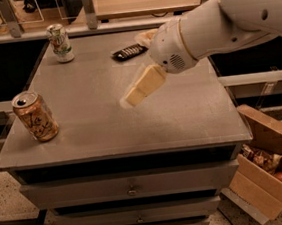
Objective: Pick orange can
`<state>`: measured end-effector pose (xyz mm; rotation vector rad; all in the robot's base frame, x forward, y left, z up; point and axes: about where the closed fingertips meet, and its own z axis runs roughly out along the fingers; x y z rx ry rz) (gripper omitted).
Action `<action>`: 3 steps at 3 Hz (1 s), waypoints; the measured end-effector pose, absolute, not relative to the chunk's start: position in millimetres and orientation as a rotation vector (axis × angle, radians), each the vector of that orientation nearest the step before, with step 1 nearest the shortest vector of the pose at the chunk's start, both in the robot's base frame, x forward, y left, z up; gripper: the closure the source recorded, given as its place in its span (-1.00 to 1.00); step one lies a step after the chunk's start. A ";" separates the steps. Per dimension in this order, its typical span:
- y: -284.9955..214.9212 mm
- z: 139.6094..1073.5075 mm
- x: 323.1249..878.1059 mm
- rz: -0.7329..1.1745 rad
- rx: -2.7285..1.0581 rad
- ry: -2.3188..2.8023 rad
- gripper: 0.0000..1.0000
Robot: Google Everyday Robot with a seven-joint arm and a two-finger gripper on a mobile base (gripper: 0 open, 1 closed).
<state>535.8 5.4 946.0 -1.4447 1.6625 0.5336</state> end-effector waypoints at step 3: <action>107.2 920.0 564.1 0.690 -1.399 1.448 -1.00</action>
Offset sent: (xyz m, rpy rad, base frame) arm 0.0386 0.1138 -0.0268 0.2318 -0.0823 0.1168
